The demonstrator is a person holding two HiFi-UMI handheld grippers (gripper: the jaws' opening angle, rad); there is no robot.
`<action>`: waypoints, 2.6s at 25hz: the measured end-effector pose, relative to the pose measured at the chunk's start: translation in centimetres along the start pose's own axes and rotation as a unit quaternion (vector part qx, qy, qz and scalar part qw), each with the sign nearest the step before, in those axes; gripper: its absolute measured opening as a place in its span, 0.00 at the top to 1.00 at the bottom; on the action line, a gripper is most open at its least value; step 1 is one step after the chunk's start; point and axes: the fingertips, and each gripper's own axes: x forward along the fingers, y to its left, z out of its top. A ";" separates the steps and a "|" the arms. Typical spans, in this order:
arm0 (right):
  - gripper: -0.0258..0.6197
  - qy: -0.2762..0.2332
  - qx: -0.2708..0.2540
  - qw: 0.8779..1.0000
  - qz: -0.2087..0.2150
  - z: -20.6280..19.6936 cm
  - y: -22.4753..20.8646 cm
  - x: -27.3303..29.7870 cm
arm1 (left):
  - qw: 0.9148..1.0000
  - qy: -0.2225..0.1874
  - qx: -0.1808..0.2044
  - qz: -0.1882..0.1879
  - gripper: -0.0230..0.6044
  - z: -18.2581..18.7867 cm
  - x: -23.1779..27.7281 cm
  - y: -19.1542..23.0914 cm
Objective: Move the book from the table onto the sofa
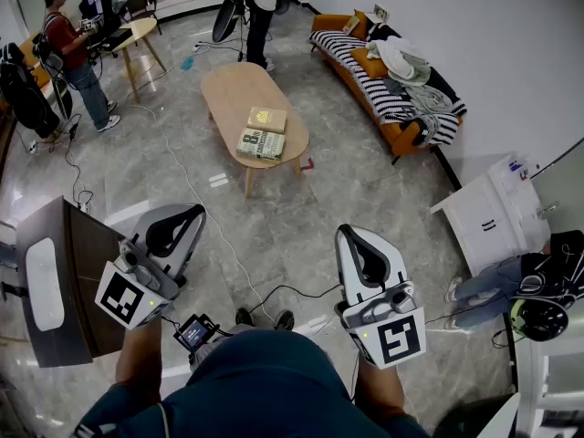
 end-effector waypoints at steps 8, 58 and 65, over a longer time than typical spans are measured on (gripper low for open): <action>0.94 -0.012 -0.011 1.000 0.012 1.1 0.7 -0.3 | 1.000 -0.001 0.002 0.010 0.96 0.9 -1.0 -0.4; 0.94 -0.011 0.039 0.999 0.020 -4.2 -8.1 6.2 | 1.000 0.015 0.002 0.009 0.96 -3.8 9.0 4.7; 0.94 -0.014 0.037 0.999 0.038 -5.4 -11.3 6.7 | 1.000 0.016 -0.003 0.022 0.96 -5.3 12.6 4.6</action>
